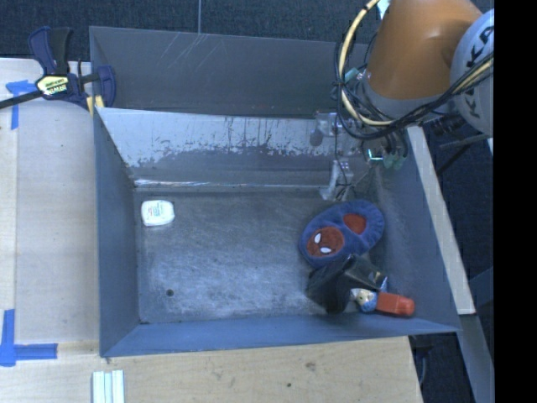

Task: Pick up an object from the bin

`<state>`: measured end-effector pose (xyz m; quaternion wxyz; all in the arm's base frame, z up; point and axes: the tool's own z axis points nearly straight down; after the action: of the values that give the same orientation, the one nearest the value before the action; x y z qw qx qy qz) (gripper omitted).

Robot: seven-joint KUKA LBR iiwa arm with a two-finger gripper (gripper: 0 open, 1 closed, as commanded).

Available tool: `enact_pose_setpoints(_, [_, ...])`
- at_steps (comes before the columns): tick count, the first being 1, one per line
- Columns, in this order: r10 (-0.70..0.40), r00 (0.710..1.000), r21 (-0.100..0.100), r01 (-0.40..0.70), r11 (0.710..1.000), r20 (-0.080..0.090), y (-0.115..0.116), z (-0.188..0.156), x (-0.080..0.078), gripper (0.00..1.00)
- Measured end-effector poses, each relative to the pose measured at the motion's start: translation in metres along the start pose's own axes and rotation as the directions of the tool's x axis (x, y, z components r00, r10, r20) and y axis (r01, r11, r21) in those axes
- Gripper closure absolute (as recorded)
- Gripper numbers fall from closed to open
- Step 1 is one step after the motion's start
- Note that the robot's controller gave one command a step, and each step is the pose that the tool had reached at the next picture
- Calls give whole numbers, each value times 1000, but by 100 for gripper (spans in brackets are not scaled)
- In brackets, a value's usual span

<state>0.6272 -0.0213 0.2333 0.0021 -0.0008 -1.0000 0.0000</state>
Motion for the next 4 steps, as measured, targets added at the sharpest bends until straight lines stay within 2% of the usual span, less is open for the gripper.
enact_pose_setpoints(1, [-545, 838, 1, 545, 838, 6, -81, 164, 46, 0])
enact_pose_setpoints(2, [-798, 603, 8, 797, 603, 7, -72, 132, 44, 0])
enact_pose_setpoints(3, [-937, 348, 8, 937, 348, 5, -40, 133, 36, 0])
enact_pose_setpoints(4, [-1000, -24, 2, 1000, -24, -2, -31, 163, 40, 0])
